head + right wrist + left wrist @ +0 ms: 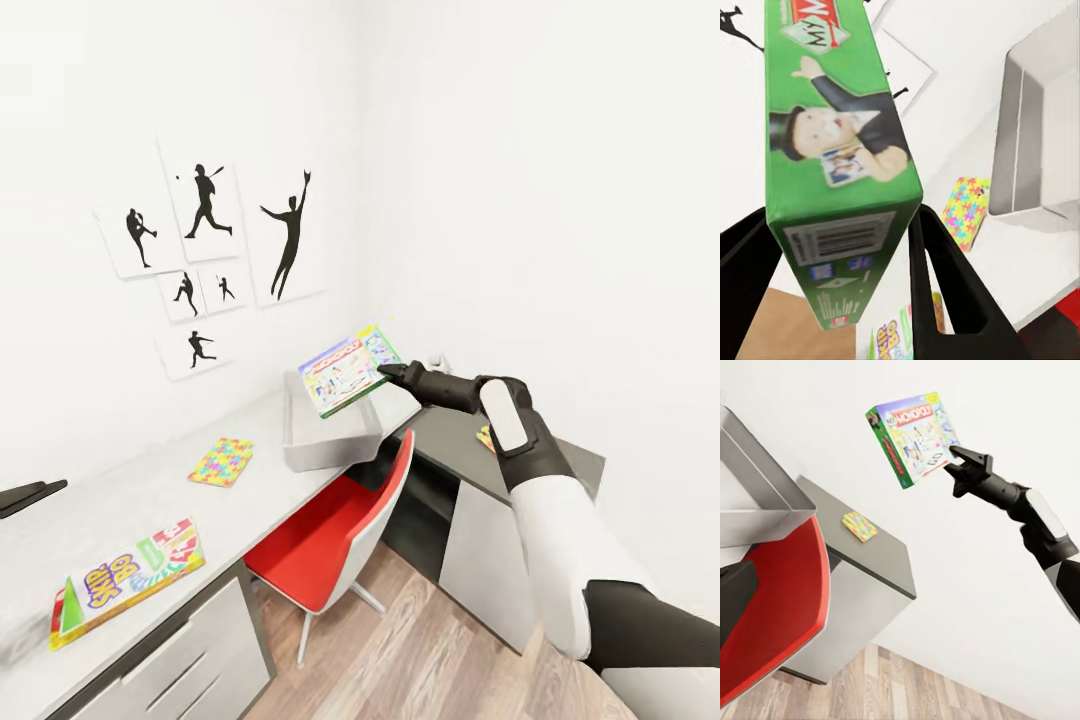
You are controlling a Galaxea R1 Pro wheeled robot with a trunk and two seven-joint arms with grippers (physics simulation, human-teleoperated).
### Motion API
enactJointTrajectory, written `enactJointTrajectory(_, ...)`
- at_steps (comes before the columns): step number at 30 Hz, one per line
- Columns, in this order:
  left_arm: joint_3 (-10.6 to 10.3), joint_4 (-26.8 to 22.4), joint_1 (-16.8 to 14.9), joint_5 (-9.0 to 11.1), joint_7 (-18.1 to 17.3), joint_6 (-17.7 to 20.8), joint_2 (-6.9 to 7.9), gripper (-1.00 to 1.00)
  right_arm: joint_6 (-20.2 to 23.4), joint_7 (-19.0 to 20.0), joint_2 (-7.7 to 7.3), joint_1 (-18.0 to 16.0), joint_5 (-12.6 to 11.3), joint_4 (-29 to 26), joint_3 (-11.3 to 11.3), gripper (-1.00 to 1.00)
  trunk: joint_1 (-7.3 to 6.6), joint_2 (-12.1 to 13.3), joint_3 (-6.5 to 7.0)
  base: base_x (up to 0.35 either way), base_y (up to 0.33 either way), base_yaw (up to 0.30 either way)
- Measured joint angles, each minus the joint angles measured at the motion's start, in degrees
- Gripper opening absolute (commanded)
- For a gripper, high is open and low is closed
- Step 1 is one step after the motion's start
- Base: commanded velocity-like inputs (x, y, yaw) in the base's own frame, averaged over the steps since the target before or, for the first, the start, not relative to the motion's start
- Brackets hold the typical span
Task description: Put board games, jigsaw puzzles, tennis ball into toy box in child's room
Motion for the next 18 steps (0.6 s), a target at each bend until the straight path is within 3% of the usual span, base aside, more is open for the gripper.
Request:
enactJointTrajectory(4,-0.01,0.00,0.03,0.01,0.00,0.00,0.00,1.00,-1.64,-9.15,4.62,-0.52,-0.59,0.06,-1.49,-1.00,0.00,0.00,0.00,0.003,0.001,0.000)
enactJointTrajectory(7,0.00,0.00,0.02,0.00,0.00,0.00,0.00,1.00,-4.58,-14.58,4.88,-0.67,-1.85,-0.05,-1.88,-1.00,0.00,0.00,0.00,0.000,0.000,0.000)
enactJointTrajectory(9,-0.01,0.00,0.01,0.01,0.00,0.00,0.00,1.00,-5.87,-16.56,4.89,-1.09,-5.38,-0.03,-1.98,-1.00,0.00,0.00,0.01,0.000,0.000,0.000)
enactJointTrajectory(11,0.01,0.00,0.03,-0.03,0.00,0.01,0.00,1.00,-6.70,-19.68,4.89,-2.51,-10.53,0.11,-2.06,-1.00,0.00,-0.01,0.01,0.015,0.000,0.000)
enactJointTrajectory(16,0.04,0.00,-0.01,-0.13,0.00,0.02,0.00,1.00,-7.28,-28.97,4.89,-3.86,-15.59,0.00,-2.09,-1.00,0.00,0.00,0.00,0.070,0.000,0.000)
enactJointTrajectory(18,0.04,0.00,0.00,-0.10,0.00,0.04,0.00,1.00,-8.11,-30.67,4.89,-4.10,-17.32,-0.01,-2.08,-1.00,0.00,0.00,0.01,0.027,0.000,0.000)
